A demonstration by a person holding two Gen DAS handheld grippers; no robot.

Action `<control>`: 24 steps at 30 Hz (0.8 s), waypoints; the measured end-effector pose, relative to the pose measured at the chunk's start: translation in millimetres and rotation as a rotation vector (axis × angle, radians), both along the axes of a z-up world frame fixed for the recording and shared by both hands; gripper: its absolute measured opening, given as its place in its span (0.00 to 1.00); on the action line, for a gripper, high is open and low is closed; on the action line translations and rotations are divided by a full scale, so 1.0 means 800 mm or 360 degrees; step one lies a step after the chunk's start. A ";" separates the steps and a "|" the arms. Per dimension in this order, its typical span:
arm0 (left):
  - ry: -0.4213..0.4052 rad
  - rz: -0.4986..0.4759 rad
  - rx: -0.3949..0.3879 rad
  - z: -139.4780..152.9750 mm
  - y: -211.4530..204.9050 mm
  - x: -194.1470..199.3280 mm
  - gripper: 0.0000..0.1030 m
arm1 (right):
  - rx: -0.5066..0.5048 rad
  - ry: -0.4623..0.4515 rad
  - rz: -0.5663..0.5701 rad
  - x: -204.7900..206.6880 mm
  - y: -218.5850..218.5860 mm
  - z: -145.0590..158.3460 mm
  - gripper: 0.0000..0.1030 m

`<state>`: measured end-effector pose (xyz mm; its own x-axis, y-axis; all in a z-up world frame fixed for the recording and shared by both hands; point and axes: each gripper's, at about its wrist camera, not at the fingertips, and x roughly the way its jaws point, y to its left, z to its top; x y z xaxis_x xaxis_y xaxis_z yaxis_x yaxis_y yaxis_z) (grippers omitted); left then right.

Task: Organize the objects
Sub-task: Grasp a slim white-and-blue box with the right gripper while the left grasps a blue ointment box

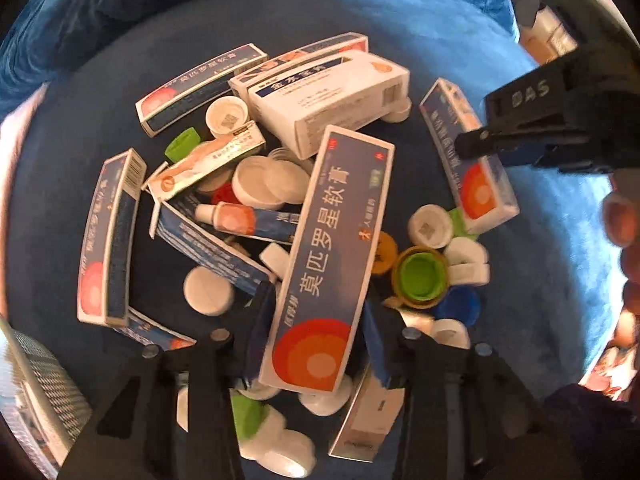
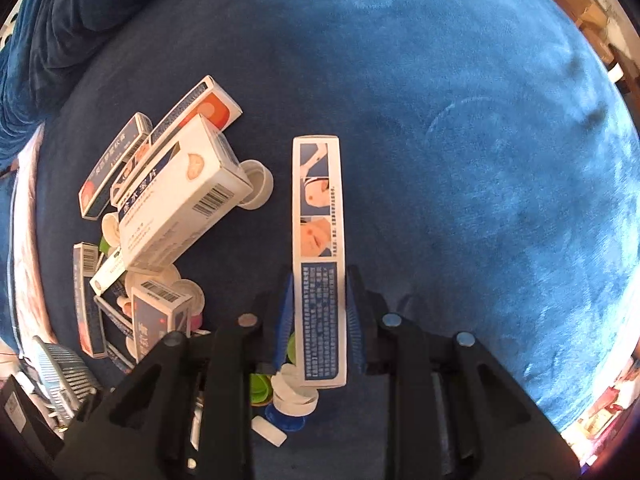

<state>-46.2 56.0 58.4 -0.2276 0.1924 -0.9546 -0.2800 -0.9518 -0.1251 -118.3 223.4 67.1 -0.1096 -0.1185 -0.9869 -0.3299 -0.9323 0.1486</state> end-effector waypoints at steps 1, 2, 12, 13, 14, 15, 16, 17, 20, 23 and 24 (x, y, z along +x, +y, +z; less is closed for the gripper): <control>0.0006 0.0016 0.0020 0.003 -0.001 0.002 0.42 | -0.0012 -0.0001 -0.0005 0.000 0.001 0.001 0.24; 0.0018 0.0029 0.0026 0.006 -0.002 0.004 0.42 | -0.0014 -0.0001 -0.0006 -0.001 0.002 0.001 0.24; 0.0028 0.0114 0.0065 0.005 -0.006 -0.016 0.60 | -0.0013 -0.0030 -0.0044 -0.009 0.010 -0.006 0.27; 0.0029 0.0124 0.0073 0.003 -0.004 -0.019 0.60 | -0.0011 -0.0024 -0.0046 -0.010 0.011 -0.006 0.27; 0.0032 0.0130 0.0076 -0.002 -0.004 -0.025 0.59 | -0.0009 -0.0015 -0.0044 -0.011 0.011 -0.006 0.27; 0.0033 0.0131 0.0071 -0.007 -0.003 -0.032 0.54 | -0.0010 -0.0010 -0.0039 -0.012 0.011 -0.007 0.27; 0.0037 0.0128 0.0070 -0.007 -0.001 -0.032 0.45 | -0.0011 -0.0013 -0.0033 -0.010 0.010 -0.008 0.24; 0.0045 0.0133 0.0081 -0.007 0.001 -0.034 0.43 | -0.0032 -0.0006 -0.0030 -0.003 0.007 -0.009 0.24; 0.0088 0.0169 0.0106 0.000 0.001 -0.034 0.41 | -0.0064 0.0039 -0.0027 -0.002 0.013 -0.002 0.24; 0.0129 0.0211 0.0129 0.011 -0.007 -0.033 0.41 | -0.0060 0.0086 -0.0010 0.014 0.017 0.019 0.24; 0.0145 0.0231 0.0138 0.015 -0.011 -0.032 0.41 | -0.0070 0.0093 -0.0007 0.015 0.017 0.023 0.24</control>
<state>-71.8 47.4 70.6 -0.3437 0.2318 -0.9100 -0.1544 -0.9698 -0.1887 -106.1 236.7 85.6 -0.1678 -0.1612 -0.9726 -0.3238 -0.9228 0.2088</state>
